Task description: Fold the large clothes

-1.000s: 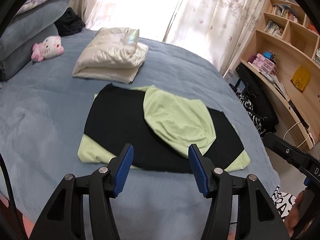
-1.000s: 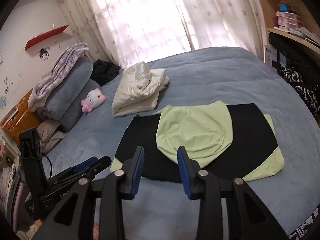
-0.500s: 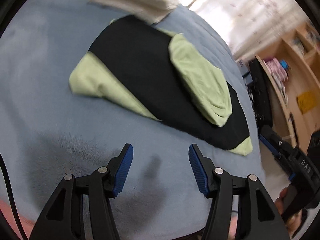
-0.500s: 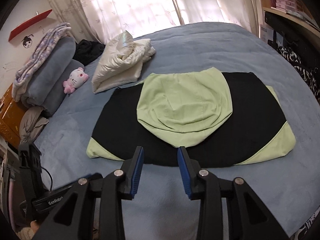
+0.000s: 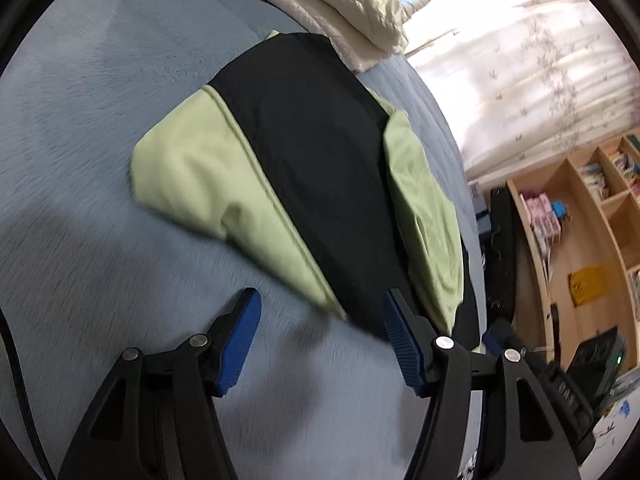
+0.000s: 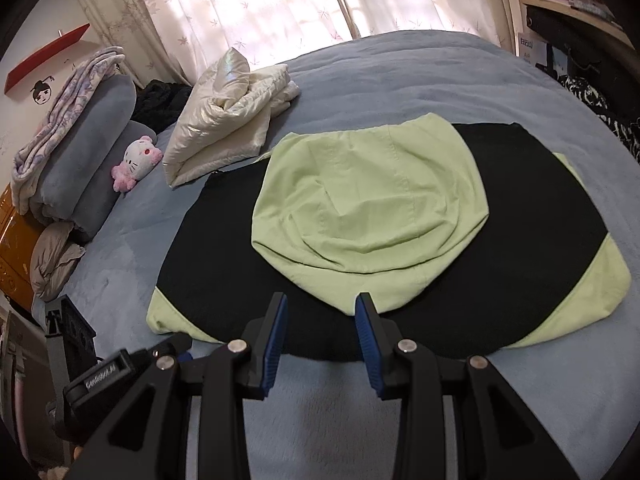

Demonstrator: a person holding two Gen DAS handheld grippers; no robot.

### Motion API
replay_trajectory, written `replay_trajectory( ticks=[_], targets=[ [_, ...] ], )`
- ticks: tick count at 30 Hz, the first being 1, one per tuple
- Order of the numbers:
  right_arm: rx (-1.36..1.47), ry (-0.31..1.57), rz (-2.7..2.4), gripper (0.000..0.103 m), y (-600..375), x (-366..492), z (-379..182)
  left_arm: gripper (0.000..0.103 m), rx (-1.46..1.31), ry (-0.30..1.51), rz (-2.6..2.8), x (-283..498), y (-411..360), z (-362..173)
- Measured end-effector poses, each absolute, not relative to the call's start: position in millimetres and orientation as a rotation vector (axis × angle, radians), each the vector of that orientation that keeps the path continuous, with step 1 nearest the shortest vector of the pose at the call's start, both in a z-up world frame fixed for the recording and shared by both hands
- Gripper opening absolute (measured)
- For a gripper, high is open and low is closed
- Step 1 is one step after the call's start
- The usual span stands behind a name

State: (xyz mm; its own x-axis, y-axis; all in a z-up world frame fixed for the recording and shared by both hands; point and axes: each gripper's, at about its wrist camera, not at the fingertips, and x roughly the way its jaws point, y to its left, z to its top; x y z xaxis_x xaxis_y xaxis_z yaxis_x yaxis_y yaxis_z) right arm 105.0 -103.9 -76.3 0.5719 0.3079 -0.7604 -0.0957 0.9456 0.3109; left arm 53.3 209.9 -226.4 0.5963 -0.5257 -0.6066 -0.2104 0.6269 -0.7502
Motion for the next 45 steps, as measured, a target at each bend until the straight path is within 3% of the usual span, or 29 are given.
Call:
replay_trajectory(
  ticks=[14,16,18,19,23,27,34,45],
  targets=[
    [0.184,0.874,0.223,0.035,-93.3,161.5,-87.0,0.061,-0.956,0.835,-0.122,148.2,216.3,-234.4],
    [0.164,0.850,0.209,0.035,-93.0,173.6,-88.7,0.054,-0.935,0.811,-0.103,153.5,216.5,-231.3],
    [0.136,0.824,0.178,0.035,-93.4,187.9,-92.3,0.029,-0.884,0.796,-0.072,154.4,216.6,-228.5],
    [0.131,0.818,0.173,0.033,-93.3,192.7,-94.1,0.024,-0.850,0.788,-0.061,154.9,215.6,-226.7],
    [0.059,0.822,0.115,0.022,-92.3,216.3,-117.0,0.015,-0.715,0.730,-0.034,148.3,205.8,-208.6],
    [0.079,0.916,0.093,0.021,-98.8,221.6,-153.1,0.012,-0.538,0.636,-0.034,138.8,185.9,-173.3],
    [0.104,0.899,0.116,0.022,-103.7,203.8,-157.1,0.011,-0.274,0.469,-0.121,128.2,126.6,-105.6],
    [0.303,0.933,0.228,0.022,-132.2,168.8,-148.7,0.011,-0.086,0.436,-0.272,128.6,33.6,-56.7]
  ],
)
